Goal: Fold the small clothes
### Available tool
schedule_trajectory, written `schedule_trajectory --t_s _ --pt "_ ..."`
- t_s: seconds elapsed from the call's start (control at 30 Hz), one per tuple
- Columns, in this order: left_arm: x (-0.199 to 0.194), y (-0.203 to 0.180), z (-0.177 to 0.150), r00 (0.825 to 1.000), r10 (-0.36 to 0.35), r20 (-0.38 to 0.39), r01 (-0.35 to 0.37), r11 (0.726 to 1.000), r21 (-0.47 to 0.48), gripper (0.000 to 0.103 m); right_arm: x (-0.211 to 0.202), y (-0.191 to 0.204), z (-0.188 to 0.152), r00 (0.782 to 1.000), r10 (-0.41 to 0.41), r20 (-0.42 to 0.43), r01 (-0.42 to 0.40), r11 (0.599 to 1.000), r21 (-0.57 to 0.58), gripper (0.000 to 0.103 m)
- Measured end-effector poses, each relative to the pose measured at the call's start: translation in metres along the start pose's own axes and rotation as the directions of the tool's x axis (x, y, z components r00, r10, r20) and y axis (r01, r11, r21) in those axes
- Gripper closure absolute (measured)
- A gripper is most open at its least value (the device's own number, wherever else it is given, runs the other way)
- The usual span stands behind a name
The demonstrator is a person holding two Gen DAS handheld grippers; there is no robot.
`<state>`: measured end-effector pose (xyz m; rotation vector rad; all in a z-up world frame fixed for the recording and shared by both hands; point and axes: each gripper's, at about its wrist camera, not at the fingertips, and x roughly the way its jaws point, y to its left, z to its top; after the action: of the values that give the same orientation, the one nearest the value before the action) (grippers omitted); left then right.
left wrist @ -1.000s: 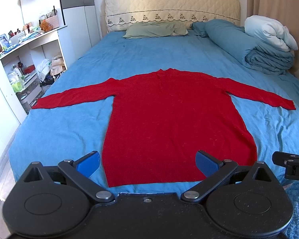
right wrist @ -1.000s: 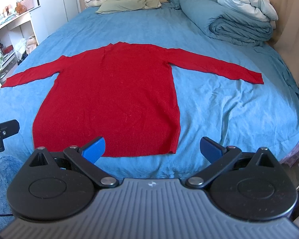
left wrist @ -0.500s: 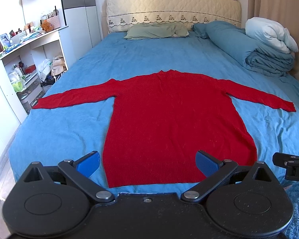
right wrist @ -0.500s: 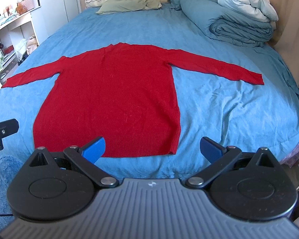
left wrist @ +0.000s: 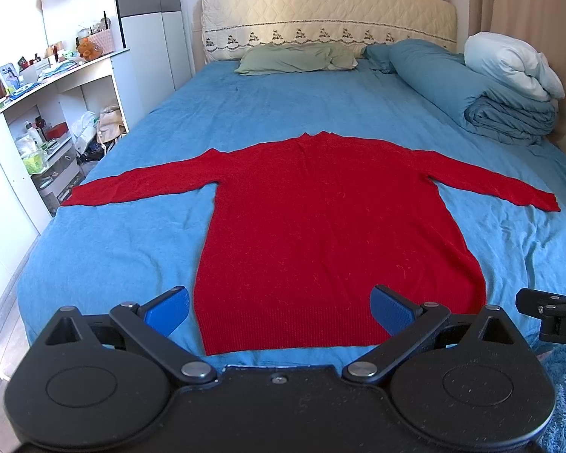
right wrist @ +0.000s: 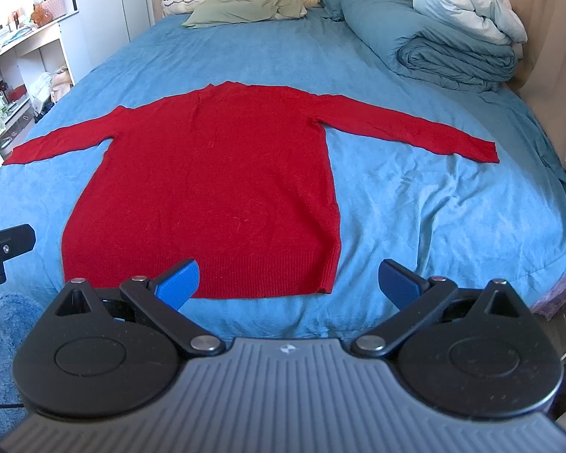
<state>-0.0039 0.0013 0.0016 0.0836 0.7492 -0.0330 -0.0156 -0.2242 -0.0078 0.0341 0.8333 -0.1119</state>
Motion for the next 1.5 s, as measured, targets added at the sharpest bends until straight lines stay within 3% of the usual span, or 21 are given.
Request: schedule_trajectory --t_s 1.1,1.27,1.5 --pt "-0.001 0.002 0.003 1.000 -0.005 0.005 0.005 1.000 -0.008 0.000 -0.005 0.001 0.002 1.000 0.000 0.016 0.000 1.000 0.000 0.000" --pt "-0.001 -0.001 0.020 0.999 -0.027 0.040 0.026 1.000 0.009 0.000 -0.009 -0.007 0.014 0.999 -0.016 0.044 0.016 1.000 0.022 0.000" --pt "0.037 -0.028 0.081 0.992 -0.080 0.097 0.075 0.996 0.055 0.000 0.005 -0.049 0.062 0.988 -0.110 0.107 0.100 0.990 0.097 0.000"
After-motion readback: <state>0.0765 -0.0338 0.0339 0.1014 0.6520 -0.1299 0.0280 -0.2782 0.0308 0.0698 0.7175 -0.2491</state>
